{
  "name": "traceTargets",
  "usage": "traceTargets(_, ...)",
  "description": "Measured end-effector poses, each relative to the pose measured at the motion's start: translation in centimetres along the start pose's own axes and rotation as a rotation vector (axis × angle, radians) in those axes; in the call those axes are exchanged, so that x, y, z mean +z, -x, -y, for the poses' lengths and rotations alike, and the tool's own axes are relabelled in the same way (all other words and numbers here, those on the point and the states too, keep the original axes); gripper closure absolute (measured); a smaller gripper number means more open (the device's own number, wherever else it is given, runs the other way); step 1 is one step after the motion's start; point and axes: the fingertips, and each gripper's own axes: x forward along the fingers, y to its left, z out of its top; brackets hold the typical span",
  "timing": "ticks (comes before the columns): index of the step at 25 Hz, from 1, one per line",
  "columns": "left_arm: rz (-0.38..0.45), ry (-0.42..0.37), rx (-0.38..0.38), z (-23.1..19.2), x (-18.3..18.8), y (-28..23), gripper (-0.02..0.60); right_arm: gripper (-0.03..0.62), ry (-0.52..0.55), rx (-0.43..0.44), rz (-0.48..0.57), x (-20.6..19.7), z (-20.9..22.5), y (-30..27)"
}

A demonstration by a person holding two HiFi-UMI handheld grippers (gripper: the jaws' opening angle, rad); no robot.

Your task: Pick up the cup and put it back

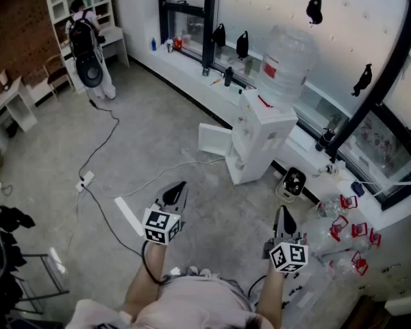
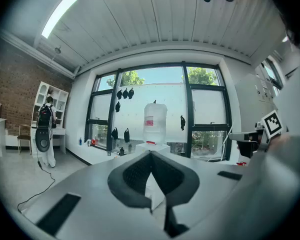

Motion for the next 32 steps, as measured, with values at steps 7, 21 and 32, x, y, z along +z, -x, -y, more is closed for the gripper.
traceTargets(7,-0.002,-0.002,0.000,0.4,0.0,0.1,0.557,0.579,-0.012,-0.002,0.002,-0.2,0.1,0.3)
traceTargets(21,-0.033,0.017,0.005,0.9,-1.1,0.0,0.557,0.579,-0.046,0.014,-0.034,-1.6,0.0,0.1)
traceTargets(32,-0.026,0.072,-0.033,1.2,-1.2,0.4,0.546,0.577,-0.074,0.012,-0.045,-1.9,-0.3,0.3)
